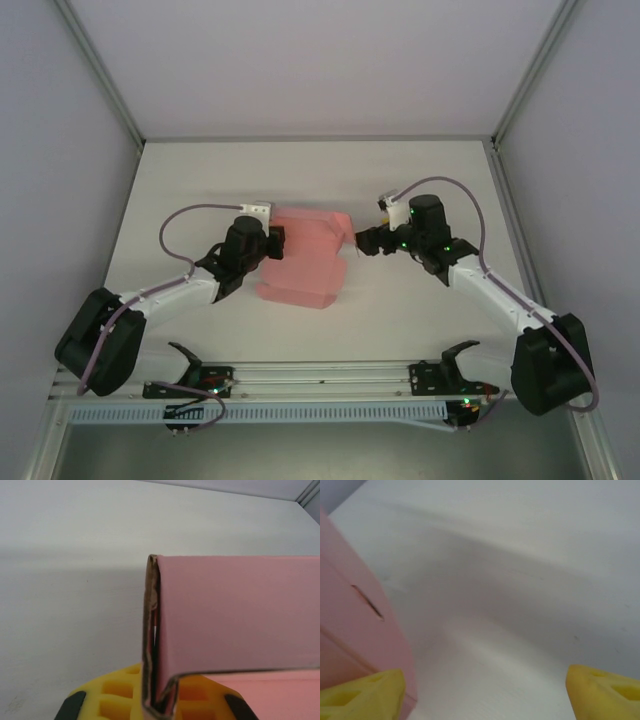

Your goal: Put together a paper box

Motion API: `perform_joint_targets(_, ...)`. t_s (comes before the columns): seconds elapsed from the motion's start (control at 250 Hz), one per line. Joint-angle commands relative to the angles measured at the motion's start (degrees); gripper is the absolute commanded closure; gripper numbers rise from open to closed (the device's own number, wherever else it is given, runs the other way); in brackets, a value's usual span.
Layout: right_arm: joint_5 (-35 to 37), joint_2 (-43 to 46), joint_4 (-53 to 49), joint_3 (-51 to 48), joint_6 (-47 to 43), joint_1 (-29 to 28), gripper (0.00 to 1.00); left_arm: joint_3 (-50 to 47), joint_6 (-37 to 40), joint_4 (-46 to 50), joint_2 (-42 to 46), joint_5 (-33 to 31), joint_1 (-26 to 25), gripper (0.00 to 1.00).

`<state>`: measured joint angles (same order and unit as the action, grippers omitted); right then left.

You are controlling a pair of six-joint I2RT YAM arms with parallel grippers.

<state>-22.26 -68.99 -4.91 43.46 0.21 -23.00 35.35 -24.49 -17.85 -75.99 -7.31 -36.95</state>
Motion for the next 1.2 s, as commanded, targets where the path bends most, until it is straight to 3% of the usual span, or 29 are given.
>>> perform_joint_targets(0.0,-13.03,-2.32,0.55,2.51,-5.39,0.16,0.23,0.5,1.02,0.42,1.43,0.89,0.37,1.0)
perform_joint_targets(0.164,-16.28,-5.94,0.83,4.44,-4.75,-1.37,0.4,0.84,0.93,0.52,1.19,1.14,0.36,1.0)
perform_joint_targets(0.287,-15.65,-8.17,1.21,6.04,-5.15,-4.37,0.46,0.86,0.71,0.53,1.02,1.16,0.25,1.0)
perform_joint_targets(0.431,-10.72,-10.88,1.52,8.4,-4.41,-7.64,0.47,0.86,0.4,0.56,1.02,1.3,0.26,1.0)
perform_joint_targets(0.735,7.68,-11.54,1.95,9.98,1.97,-12.13,0.4,1.19,-0.48,2.55,1.72,-1.48,0.26,1.0)
perform_joint_targets(0.839,5.53,-9.41,1.2,9.1,2.33,-12.42,0.36,1.51,-0.39,3.85,1.46,-3.16,0.31,1.0)
perform_joint_targets(1.194,-1.19,-7.09,-3.09,8.94,-0.03,-12.53,0.37,1.38,-0.04,3.35,1.91,-2.22,0.3,1.0)
